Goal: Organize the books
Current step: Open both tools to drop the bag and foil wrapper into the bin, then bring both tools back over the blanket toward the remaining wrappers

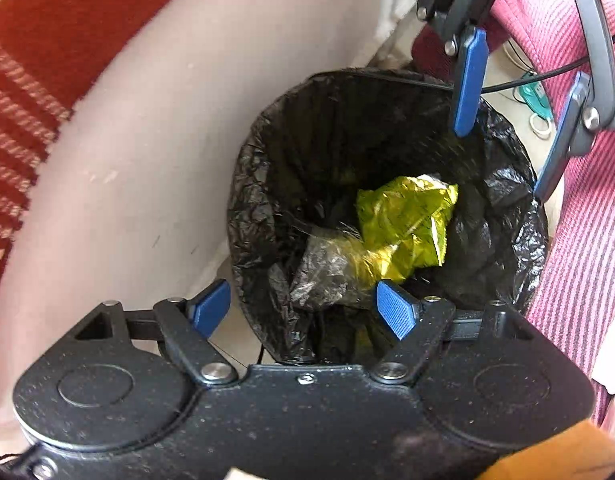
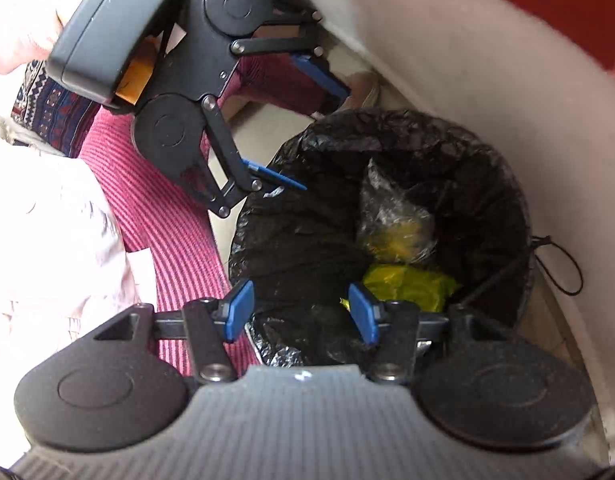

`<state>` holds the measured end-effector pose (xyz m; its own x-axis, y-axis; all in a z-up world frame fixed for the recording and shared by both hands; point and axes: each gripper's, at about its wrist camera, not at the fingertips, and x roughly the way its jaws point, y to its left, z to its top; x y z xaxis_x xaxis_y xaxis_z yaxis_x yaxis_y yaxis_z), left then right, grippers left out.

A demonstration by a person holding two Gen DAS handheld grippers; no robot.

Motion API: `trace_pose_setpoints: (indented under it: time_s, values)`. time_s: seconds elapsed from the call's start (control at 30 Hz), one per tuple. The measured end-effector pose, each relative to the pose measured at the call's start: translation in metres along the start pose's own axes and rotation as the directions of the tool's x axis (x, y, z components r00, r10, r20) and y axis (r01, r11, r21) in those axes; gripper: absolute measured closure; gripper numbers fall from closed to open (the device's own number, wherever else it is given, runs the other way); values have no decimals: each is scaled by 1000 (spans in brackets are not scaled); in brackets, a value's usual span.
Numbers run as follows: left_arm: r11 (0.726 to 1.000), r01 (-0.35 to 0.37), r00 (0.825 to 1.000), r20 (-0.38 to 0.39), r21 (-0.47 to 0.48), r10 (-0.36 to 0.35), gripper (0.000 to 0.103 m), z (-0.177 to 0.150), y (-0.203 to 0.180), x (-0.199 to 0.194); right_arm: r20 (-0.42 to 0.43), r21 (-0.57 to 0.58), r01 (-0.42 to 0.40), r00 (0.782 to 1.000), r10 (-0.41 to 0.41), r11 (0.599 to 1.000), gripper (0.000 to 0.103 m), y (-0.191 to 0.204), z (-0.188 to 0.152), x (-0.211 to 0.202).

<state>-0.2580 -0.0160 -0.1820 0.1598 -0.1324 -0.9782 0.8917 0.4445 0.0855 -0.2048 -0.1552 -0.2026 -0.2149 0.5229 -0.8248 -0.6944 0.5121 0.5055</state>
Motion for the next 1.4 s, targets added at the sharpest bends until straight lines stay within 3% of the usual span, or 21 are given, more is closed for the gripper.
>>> trace_pose_setpoints:
  time_s: [0.13, 0.2, 0.37, 0.6, 0.63, 0.67, 0.73, 0.77, 0.8, 0.83, 0.93, 0.97, 1.0, 1.03, 1.07, 1.1, 1.13, 1.17, 1.2, 1.27, 1.4]
  values:
    - [999, -38, 999, 37, -20, 39, 24, -2, 5, -12, 97, 3, 46, 994, -46, 999, 32, 1, -5, -28]
    - [997, -64, 996, 61, -34, 66, 23, -2, 10, -21, 201, 25, 74, 977, -78, 997, 30, 1, -13, -57]
    - [992, -89, 987, 124, -89, 100, 23, -3, 25, -45, 292, 51, 109, 949, -119, 993, 26, 4, -25, -94]
    - [971, -117, 942, 287, -210, 175, 20, -1, 41, -99, 435, 55, 206, 876, -209, 977, 18, 22, -38, -135]
    - [966, -111, 930, 319, -234, 184, 19, -1, 43, -109, 494, 67, 221, 840, -225, 973, 17, 27, -40, -148]
    - [962, -104, 919, 344, -253, 190, 19, -1, 45, -118, 494, 67, 221, 840, -225, 973, 17, 27, -40, -148]
    - [953, -93, 894, 397, -288, 207, 18, 0, 48, -137, 552, 83, 246, 796, -249, 966, 15, 33, -42, -160]
    - [950, -90, 881, 422, -300, 216, 18, 1, 50, -146, 585, 94, 262, 766, -267, 960, 14, 37, -42, -166]
    - [946, -86, 865, 448, -312, 227, 17, 1, 51, -155, 641, 116, 283, 711, -290, 952, 14, 43, -44, -178]
    - [943, -83, 849, 473, -322, 236, 16, 2, 53, -163, 641, 116, 283, 711, -290, 952, 13, 43, -44, -178]
    - [931, -64, 804, 534, -359, 262, 14, 8, 62, -185, 715, 187, 347, 594, -370, 919, 9, 45, -40, -207]
    - [925, -57, 792, 547, -376, 271, 14, 11, 66, -191, 715, 187, 347, 594, -370, 919, 8, 45, -40, -207]
    - [918, -53, 779, 558, -394, 284, 14, 14, 71, -196, 723, 205, 361, 570, -389, 910, 5, 45, -39, -212]
    - [905, -48, 763, 569, -424, 307, 14, 19, 77, -202, 741, 253, 381, 515, -431, 889, 4, 41, -33, -224]
    - [893, -45, 751, 574, -447, 326, 13, 23, 82, -205, 741, 253, 381, 515, -431, 889, 4, 41, -33, -224]
    - [872, -45, 737, 573, -487, 358, 13, 28, 88, -213, 747, 281, 386, 487, -453, 879, 4, 37, -31, -230]
    - [854, -48, 729, 566, -517, 384, 12, 34, 95, -215, 738, 358, 395, 436, -516, 846, 3, 31, -23, -240]
    - [830, -56, 720, 553, -555, 419, 12, 44, 102, -218, 738, 358, 395, 436, -516, 846, 3, 31, -23, -240]
    - [802, -68, 709, 537, -593, 457, 12, 50, 107, -221, 705, 445, 423, 377, -600, 789, 3, 23, -11, -244]
    - [750, -78, 699, 500, -657, 511, 12, 61, 121, -223, 665, 519, 448, 323, -673, 728, 3, 14, -1, -246]
    - [684, -32, 715, 462, -728, 525, 11, 80, 150, -214, 621, 588, 452, 279, -732, 671, 3, 2, 9, -246]
